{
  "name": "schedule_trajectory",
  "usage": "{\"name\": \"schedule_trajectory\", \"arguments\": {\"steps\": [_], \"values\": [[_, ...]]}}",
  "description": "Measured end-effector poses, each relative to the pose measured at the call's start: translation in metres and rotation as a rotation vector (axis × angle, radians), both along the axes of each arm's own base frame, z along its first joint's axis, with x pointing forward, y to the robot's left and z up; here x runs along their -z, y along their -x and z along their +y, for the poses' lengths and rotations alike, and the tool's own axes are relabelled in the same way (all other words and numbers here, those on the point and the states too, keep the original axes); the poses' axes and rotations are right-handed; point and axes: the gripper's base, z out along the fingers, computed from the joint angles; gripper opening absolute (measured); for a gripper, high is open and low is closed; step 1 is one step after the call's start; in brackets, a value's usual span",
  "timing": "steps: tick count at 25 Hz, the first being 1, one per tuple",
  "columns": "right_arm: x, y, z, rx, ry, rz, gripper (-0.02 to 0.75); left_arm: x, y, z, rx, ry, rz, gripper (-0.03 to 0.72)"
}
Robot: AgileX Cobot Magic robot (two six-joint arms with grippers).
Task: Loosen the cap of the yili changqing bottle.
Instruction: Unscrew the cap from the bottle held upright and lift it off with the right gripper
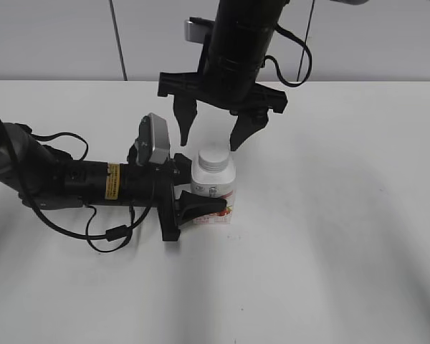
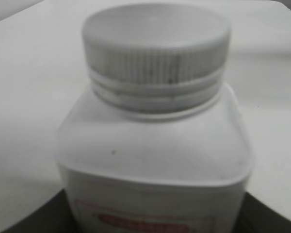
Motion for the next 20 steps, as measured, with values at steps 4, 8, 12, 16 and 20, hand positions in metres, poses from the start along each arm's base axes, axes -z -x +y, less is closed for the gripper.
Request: {"name": "schedule_trajectory", "arguments": {"steps": [4, 8, 12, 16, 20], "values": [[0.0, 0.0, 0.0, 0.017, 0.002, 0.003, 0.583, 0.0, 0.0, 0.0, -0.001, 0.0, 0.0, 0.386], [0.001, -0.002, -0.002, 0.026, 0.026, -0.011, 0.583, 0.0, 0.0, 0.0, -0.001, 0.0, 0.0, 0.386], [0.002, -0.002, -0.003, 0.036, 0.032, -0.006, 0.583, 0.0, 0.0, 0.0, -0.001, 0.0, 0.0, 0.386], [0.01, -0.001, -0.002, 0.041, 0.035, 0.018, 0.583, 0.0, 0.0, 0.0, -0.002, 0.0, 0.0, 0.386], [0.018, -0.001, 0.001, 0.046, 0.026, 0.05, 0.583, 0.0, 0.0, 0.0, -0.003, 0.0, 0.0, 0.386]]}}
